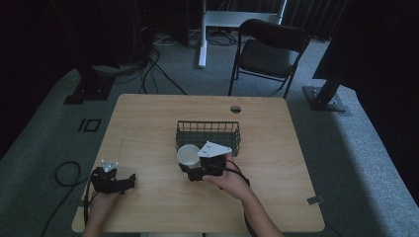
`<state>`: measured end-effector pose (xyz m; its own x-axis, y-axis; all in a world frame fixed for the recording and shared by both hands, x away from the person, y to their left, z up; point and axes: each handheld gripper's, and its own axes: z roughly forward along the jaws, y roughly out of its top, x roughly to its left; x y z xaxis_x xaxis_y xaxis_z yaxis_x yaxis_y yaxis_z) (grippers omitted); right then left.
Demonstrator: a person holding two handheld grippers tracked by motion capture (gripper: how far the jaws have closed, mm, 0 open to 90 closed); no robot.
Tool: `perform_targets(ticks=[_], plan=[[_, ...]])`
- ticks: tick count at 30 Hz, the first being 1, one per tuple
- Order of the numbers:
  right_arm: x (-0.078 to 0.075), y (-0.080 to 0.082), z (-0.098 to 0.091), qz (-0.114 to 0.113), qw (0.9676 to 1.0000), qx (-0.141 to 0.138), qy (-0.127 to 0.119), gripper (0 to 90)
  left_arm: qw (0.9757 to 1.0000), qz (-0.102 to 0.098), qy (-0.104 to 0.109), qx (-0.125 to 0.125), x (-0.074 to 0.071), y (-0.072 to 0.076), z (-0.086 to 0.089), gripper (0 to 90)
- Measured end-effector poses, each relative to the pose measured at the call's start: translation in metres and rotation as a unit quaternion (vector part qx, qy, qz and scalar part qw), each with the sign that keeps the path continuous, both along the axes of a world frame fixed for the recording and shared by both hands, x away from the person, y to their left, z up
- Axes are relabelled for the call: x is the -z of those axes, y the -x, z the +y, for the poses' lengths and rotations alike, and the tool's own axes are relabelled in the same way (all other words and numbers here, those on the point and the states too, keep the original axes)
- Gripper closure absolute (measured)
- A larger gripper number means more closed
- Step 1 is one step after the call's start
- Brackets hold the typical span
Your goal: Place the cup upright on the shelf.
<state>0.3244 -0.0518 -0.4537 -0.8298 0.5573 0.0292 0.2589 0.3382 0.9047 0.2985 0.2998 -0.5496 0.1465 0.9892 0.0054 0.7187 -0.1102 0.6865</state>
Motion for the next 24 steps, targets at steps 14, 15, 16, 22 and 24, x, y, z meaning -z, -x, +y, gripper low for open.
perform_targets(ticks=[14, 15, 16, 22, 24], plan=[[-0.042, -0.013, -0.004, -0.034, 0.9982, 0.032, -0.038, 20.0, 1.0, 0.0, 0.0, 0.0, 0.0, 0.0, 0.0, 0.9], [-0.049, -0.017, -0.006, -0.04, 0.9976, 0.04, -0.042, 20.0, 1.0, 0.0, 0.0, 0.0, 0.0, 0.0, 0.0, 0.9], [-0.051, -0.019, -0.007, -0.04, 0.9971, 0.044, -0.047, 20.0, 1.0, 0.0, 0.0, 0.0, 0.0, 0.0, 0.0, 0.9], [-0.061, -0.031, -0.012, -0.045, 0.9949, 0.072, -0.055, 20.1, 1.0, 0.0, 0.0, 0.0, 0.0, 0.0, 0.0, 0.9], [-0.064, -0.036, -0.013, -0.043, 0.9939, 0.084, -0.056, 20.1, 1.0, 0.0, 0.0, 0.0, 0.0, 0.0, 0.0, 0.9]])
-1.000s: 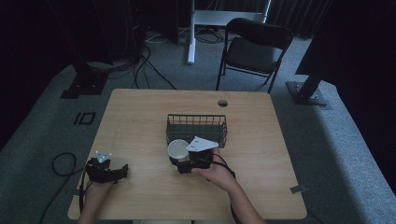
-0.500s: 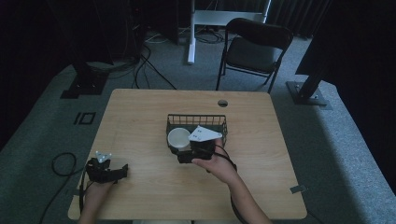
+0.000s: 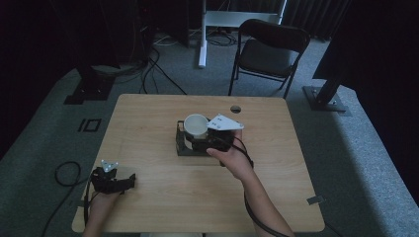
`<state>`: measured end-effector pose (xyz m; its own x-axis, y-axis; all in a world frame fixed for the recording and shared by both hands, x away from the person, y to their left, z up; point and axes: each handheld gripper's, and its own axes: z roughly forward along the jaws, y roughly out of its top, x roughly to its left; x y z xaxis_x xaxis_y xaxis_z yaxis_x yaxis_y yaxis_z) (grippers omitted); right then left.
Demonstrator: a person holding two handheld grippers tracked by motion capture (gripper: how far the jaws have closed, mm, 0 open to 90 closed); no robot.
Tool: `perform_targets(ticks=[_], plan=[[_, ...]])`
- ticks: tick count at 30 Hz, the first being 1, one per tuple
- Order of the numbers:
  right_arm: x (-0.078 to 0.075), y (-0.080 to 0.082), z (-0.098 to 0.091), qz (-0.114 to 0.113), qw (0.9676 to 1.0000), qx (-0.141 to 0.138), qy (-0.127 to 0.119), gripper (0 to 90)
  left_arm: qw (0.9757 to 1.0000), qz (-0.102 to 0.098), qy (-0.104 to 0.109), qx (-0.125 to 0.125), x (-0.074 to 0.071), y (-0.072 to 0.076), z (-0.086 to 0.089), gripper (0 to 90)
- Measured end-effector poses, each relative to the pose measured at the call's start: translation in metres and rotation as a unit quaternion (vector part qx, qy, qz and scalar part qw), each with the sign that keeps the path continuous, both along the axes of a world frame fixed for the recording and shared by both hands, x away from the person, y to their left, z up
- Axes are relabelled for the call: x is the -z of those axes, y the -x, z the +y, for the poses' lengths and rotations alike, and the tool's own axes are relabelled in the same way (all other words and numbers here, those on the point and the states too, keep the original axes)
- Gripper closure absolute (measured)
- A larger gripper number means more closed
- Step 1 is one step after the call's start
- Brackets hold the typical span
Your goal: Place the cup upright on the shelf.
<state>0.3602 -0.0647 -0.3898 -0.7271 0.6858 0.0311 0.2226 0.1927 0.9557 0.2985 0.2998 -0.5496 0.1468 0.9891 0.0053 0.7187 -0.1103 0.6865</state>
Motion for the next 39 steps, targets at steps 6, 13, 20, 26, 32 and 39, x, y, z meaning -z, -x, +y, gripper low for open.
perform_targets(ticks=[6, 13, 20, 26, 32, 39], plan=[[0.0, -0.018, -0.004, 0.0, 0.9981, 0.062, 0.001, 20.1, 1.0, 0.0, 0.0, 0.0, 0.0, 0.0, 0.0, 0.9], [0.007, -0.035, -0.008, 0.01, 0.9933, 0.115, 0.01, 20.1, 1.0, 0.0, 0.0, 0.0, 0.0, 0.0, 0.0, 0.9], [0.029, -0.054, -0.012, 0.034, 0.9861, 0.159, 0.035, 20.1, 1.0, 0.0, -0.001, 0.0, 0.0, 0.0, 0.0, 0.9], [0.045, -0.061, -0.012, 0.054, 0.9832, 0.169, 0.04, 20.1, 1.0, 0.0, 0.0, 0.0, 0.0, 0.0, 0.0, 0.9], [0.057, -0.064, -0.011, 0.068, 0.9818, 0.174, 0.036, 20.1, 1.0, 0.0, 0.0, 0.0, 0.0, 0.0, 0.0, 0.9], [0.065, -0.064, -0.008, 0.075, 0.9817, 0.17, 0.041, 20.1, 1.0, 0.0, 0.0, 0.0, 0.0, 0.0, 0.0, 0.9]])
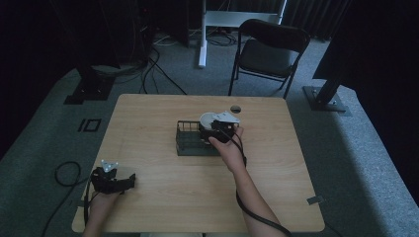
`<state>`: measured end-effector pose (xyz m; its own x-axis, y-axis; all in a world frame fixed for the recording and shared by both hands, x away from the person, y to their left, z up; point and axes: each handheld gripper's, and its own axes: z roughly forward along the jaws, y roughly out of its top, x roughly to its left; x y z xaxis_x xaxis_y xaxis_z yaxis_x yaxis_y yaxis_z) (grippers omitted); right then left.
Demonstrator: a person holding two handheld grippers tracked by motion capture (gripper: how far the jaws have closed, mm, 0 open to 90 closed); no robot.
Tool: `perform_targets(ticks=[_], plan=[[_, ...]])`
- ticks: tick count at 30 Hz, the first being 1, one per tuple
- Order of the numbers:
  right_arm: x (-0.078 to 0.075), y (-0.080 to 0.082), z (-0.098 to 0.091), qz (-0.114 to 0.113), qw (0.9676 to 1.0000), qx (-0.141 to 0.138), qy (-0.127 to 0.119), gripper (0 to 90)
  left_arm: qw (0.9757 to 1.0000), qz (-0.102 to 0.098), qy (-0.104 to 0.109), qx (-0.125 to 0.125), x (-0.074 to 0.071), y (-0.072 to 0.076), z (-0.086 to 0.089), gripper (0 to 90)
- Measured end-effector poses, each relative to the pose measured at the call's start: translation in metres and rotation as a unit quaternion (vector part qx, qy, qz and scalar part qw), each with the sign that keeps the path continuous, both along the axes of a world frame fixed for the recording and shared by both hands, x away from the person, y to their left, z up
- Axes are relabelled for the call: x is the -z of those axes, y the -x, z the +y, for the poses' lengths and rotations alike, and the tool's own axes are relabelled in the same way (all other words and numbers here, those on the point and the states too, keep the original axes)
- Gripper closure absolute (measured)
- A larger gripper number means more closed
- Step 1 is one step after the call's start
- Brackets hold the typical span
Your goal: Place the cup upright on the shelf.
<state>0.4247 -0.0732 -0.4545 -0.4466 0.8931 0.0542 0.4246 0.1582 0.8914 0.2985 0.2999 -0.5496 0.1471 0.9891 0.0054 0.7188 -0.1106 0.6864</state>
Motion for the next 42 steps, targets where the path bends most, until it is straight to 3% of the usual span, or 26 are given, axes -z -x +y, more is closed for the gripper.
perform_targets(ticks=[7, 17, 22, 24, 42], plan=[[0.007, 0.001, 0.002, 0.006, 1.0, 0.0, 0.001, 20.1, 1.0, 0.0, 0.0, 0.0, 0.0, 0.0, 0.0, 0.9], [0.009, 0.004, 0.004, -0.005, 0.9999, -0.001, 0.011, 19.8, 1.0, 0.0, 0.0, 0.0, 0.0, 0.0, 0.0, 0.9], [0.008, 0.004, 0.002, -0.001, 0.9998, -0.018, 0.002, 17.9, 1.0, 0.0, 0.0, 0.0, 0.0, 0.0, 0.0, 0.9], [0.007, 0.005, 0.002, -0.004, 0.9998, -0.021, -0.004, 12.3, 1.0, 0.0, 0.0, 0.0, 0.0, 0.0, 0.0, 0.9], [-0.007, 0.019, -0.007, -0.019, 0.9996, -0.019, -0.002, 12.0, 1.0, 0.0, 0.0, 0.0, 0.0, 0.0, 0.0, 0.9]])
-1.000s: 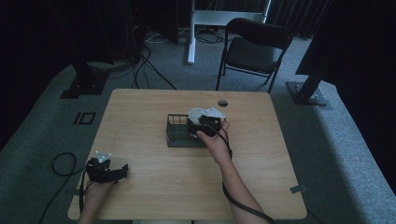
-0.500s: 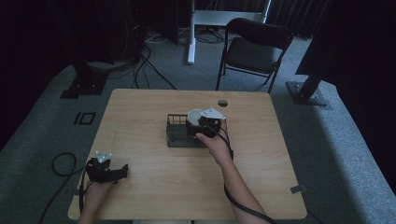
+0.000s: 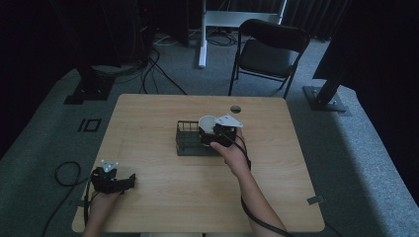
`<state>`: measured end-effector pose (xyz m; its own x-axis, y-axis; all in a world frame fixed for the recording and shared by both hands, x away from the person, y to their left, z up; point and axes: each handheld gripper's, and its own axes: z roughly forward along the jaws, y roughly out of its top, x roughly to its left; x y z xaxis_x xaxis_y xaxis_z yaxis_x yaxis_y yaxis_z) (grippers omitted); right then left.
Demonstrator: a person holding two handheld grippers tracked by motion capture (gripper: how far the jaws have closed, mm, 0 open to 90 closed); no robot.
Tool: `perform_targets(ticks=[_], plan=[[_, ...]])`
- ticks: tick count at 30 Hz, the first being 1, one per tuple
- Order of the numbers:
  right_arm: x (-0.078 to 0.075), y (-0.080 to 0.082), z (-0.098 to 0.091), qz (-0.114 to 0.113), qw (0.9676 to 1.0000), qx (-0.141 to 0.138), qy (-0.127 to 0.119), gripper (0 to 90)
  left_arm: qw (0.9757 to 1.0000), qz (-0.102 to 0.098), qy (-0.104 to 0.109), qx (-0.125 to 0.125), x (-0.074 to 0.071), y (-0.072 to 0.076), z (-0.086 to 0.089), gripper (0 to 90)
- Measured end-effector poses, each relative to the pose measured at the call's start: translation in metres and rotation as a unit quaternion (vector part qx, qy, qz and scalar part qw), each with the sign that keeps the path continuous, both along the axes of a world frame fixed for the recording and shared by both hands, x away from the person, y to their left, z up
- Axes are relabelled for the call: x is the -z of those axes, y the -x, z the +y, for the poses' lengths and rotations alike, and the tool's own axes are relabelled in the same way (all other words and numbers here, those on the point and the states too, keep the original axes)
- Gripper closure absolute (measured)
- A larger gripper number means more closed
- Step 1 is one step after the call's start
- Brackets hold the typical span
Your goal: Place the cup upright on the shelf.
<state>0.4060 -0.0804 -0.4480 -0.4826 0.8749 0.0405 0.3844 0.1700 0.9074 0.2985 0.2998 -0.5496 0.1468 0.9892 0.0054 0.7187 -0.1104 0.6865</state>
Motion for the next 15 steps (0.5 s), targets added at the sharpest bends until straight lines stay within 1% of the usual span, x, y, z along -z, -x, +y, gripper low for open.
perform_targets(ticks=[1, 6, 11, 15], plan=[[0.0, 0.001, -0.001, 0.0, 1.0, 0.0, -0.003, 12.0, 1.0, 0.0, 0.0, 0.0, 0.0, 0.0, 0.0, 0.9], [-0.001, 0.008, -0.005, -0.002, 1.0, -0.008, 0.0, 12.0, 1.0, 0.0, 0.0, 0.0, 0.0, 0.0, 0.0, 0.9], [0.001, 0.014, -0.011, -0.003, 1.0, -0.007, -0.004, 12.0, 1.0, 0.0, 0.0, 0.0, 0.0, 0.0, 0.0, 0.9], [0.003, 0.019, -0.017, -0.002, 1.0, -0.007, 0.0, 12.1, 1.0, -0.001, 0.0, 0.0, 0.0, 0.0, 0.0, 0.9]])
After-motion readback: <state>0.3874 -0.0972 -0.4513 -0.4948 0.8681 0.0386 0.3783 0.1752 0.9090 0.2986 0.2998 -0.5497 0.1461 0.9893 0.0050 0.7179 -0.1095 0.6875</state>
